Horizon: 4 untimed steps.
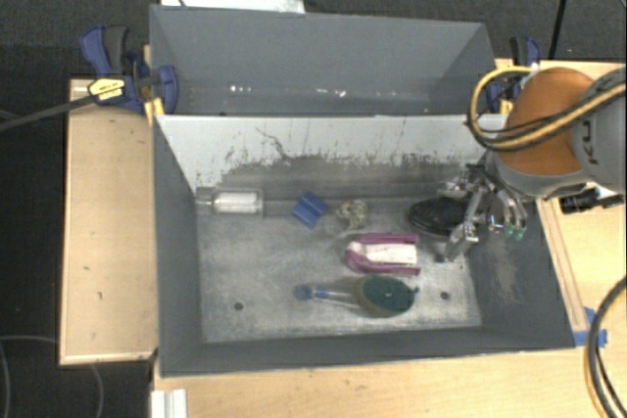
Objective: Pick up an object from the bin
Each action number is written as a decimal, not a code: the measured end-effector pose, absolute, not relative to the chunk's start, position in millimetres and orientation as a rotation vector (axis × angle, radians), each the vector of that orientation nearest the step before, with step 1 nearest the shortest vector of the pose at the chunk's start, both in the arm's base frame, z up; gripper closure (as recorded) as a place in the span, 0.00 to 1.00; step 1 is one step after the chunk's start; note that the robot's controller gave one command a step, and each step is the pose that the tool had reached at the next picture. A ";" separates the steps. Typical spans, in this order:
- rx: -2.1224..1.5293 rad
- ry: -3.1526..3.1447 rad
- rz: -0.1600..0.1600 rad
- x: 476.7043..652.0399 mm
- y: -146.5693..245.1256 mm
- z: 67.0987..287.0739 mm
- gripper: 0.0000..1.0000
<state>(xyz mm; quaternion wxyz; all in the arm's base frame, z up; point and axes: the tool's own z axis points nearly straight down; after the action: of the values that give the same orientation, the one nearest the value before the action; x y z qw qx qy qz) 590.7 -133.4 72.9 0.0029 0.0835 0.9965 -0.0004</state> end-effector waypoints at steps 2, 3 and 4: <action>0.242 3.124 -0.003 593.1 -134.0 74.4 0.00; 0.238 3.127 -0.003 593.1 -134.3 75.7 1.00; 0.231 3.126 -0.003 594.0 -134.6 92.5 1.00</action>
Offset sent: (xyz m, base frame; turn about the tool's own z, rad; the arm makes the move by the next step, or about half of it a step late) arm 0.0000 0.0000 0.0000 0.0000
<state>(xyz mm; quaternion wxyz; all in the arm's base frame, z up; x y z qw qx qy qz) 594.0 -134.6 92.5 0.0037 0.0736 0.9973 -0.0010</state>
